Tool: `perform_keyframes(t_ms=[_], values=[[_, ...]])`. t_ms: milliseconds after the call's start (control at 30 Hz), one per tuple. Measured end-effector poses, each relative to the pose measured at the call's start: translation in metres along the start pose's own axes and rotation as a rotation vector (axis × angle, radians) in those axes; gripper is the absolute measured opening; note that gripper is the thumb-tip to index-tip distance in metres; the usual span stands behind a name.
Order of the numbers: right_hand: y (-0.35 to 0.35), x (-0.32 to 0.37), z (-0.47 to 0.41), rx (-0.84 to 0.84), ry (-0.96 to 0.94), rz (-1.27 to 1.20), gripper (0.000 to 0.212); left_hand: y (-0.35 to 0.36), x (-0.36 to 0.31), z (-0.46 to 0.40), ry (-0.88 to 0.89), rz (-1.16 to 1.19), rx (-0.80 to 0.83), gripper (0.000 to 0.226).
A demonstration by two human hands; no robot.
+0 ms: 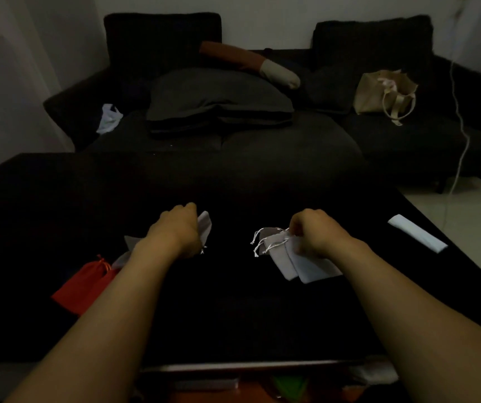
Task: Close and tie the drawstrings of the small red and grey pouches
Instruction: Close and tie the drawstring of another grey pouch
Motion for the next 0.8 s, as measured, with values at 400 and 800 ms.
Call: perform_keyframes(t_ms=[400, 800], values=[[-0.041, 0.021, 0.013, 0.105, -0.156, -0.216, 0.006, -0.008, 0.022, 0.006, -0.166, -0.031, -0.044, 0.043], [-0.008, 0.024, 0.007, 0.155, -0.166, -0.055, 0.014, 0.013, -0.055, -0.004, 0.317, 0.166, -0.31, 0.022]])
Point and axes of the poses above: each hand's wrist, its own z-axis away from the middle knuckle, its own y-axis out of the palm, x = y × z, the point moved 8 cm from there along -z, towards the middle knuckle, and after that the axes turned 8 degrees about y, right-handed, at the moved point
